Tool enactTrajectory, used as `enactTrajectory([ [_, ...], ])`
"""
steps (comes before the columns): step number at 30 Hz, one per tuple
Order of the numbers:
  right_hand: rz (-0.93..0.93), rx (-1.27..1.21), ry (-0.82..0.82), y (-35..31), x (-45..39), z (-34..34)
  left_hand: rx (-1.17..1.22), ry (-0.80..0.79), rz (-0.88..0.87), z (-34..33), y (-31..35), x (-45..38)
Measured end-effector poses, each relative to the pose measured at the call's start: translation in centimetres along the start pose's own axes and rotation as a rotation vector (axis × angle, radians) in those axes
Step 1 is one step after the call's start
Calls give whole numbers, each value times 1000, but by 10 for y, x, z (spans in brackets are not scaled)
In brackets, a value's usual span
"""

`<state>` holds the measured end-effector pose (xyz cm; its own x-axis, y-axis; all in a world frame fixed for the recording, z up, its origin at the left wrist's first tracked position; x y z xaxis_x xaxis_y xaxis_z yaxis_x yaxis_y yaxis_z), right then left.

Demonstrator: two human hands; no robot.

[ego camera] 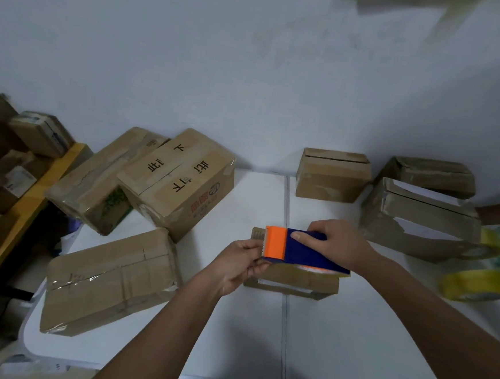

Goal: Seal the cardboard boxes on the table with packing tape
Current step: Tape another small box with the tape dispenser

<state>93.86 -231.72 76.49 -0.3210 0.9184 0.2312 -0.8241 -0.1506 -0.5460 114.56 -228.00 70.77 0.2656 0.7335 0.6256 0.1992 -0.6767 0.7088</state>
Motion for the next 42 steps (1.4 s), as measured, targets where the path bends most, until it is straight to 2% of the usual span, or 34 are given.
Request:
enactTrajectory([
  [3,-1,-30,1,1,0,1,-191,60,-133,-1,2,-2],
  [6,-7,-52,-5,2,-1,6,-281,69,-197,2,6,-3],
  [11,-12,-20,-22,-2,-2,9,-374,6,-223,3,12,-4],
  [14,-15,8,-37,-4,-2,8,-454,50,-231,0,13,-4],
  [17,-21,21,-58,-3,-1,5,-651,94,-261,-4,16,-1],
  [19,-28,-4,-70,-1,1,4,-720,79,-274,-7,17,1],
  [21,-20,-70,-69,0,4,4,-659,58,-253,-7,17,1],
  [25,-10,-166,-40,5,11,5,-292,-99,-78,-5,16,-2],
  [27,-12,-195,-36,7,13,6,-180,-141,-13,-3,19,-1],
  [32,-1,-253,-2,7,14,8,-8,-238,6,-4,19,5],
  [35,0,-239,-14,5,14,10,-25,-226,0,-3,18,4],
  [40,1,-137,-51,0,12,8,-280,-131,-113,-9,26,5],
  [42,8,-108,-55,-1,11,9,-360,-49,-165,-6,29,7],
])
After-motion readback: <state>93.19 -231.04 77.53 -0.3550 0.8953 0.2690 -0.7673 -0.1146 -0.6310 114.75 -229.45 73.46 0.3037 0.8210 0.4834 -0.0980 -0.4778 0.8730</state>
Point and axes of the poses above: each hand's wrist, its own x-axis away from the middle knuckle, its own z-axis out of the back of the hand, y = z × x, the point moved 2 cm from there along -x, towards the middle knuckle
